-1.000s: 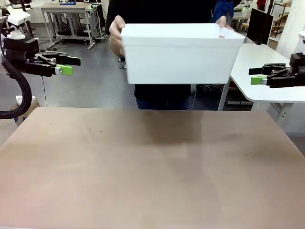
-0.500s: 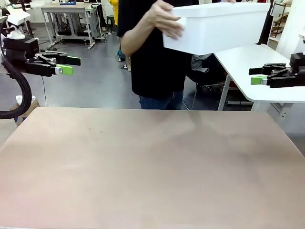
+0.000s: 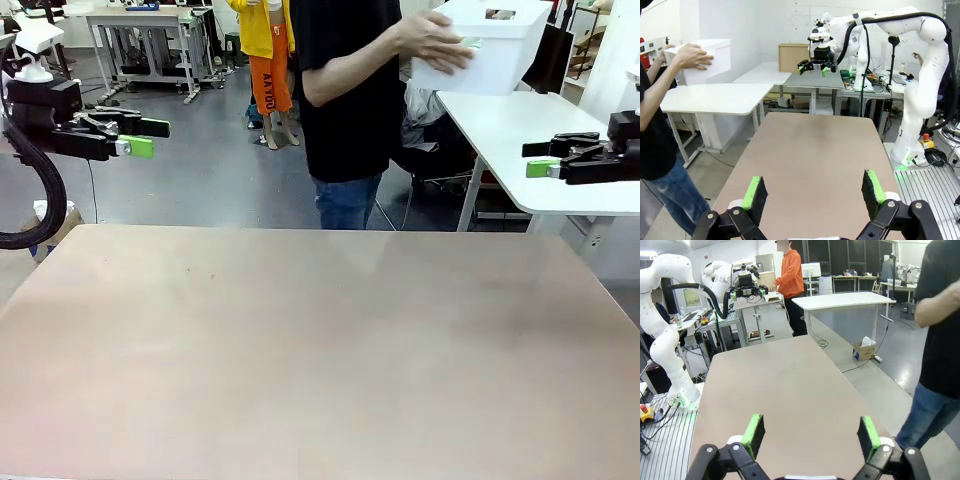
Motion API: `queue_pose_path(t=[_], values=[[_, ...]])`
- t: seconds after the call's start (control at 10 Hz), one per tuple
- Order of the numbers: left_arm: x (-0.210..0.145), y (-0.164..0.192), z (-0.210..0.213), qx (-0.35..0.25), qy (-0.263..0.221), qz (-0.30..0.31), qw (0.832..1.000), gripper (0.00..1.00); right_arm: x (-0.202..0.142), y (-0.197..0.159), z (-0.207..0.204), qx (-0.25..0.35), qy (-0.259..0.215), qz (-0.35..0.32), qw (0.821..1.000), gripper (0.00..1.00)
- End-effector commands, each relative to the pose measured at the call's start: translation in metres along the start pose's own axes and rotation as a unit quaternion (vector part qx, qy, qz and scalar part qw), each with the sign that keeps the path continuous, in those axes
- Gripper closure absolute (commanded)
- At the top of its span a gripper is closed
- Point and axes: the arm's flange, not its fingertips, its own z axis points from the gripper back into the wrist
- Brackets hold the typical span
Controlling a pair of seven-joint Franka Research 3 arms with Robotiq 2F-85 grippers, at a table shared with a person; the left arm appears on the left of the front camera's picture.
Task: Stack the cups and store them in the basket.
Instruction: Place the stack of Reusable plastic cups into the Pantry Basket.
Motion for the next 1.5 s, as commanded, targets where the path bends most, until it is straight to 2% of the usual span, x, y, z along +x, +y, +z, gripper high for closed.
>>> queue_pose_path(t=[0.0, 1.4], values=[[0.0016, 0.0007, 0.0005, 0.001, 0.004, 0.004, 1.000, 0.00, 0.0046, 0.0009, -0.0004, -0.007, 0.000, -0.010, 1.000, 0.00], [0.0016, 0.0007, 0.0005, 0.001, 0.004, 0.004, 1.000, 0.00, 0.0046, 0.0009, -0.0004, -0.007, 0.000, -0.010, 1.000, 0.00]])
